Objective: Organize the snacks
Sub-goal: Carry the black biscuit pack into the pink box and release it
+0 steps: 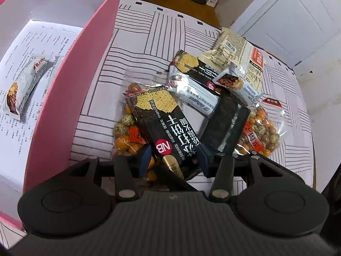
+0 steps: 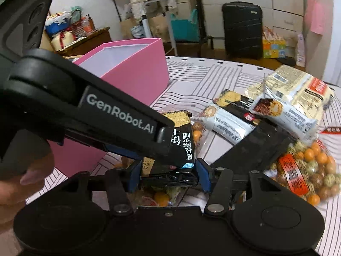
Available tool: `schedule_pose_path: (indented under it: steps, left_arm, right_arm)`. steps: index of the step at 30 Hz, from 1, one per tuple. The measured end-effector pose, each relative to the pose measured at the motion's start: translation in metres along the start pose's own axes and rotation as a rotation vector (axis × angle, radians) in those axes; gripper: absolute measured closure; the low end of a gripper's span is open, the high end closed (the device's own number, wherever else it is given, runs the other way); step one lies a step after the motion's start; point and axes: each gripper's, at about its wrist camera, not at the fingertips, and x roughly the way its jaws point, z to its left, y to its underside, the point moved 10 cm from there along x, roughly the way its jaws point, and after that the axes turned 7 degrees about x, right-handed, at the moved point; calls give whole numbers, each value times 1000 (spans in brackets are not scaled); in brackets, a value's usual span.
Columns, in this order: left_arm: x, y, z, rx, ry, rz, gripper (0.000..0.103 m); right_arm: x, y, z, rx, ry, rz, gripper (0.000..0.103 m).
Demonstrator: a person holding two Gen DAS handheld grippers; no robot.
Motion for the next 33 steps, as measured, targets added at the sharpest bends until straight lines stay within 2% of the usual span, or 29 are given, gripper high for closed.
schedule_pose_path:
  steps: [13, 23, 33]
  left_arm:
    - [-33, 17, -20, 47, 9, -21, 59]
    - [-92, 42, -27, 35, 28, -83, 59]
    - [-156, 49, -26, 67, 27, -197, 59]
  right_arm:
    - [-42, 9, 4, 37, 7, -11, 44]
    - [-84, 11, 39, 2, -6, -18, 44]
    - [-119, -4, 79, -93, -12, -75, 44]
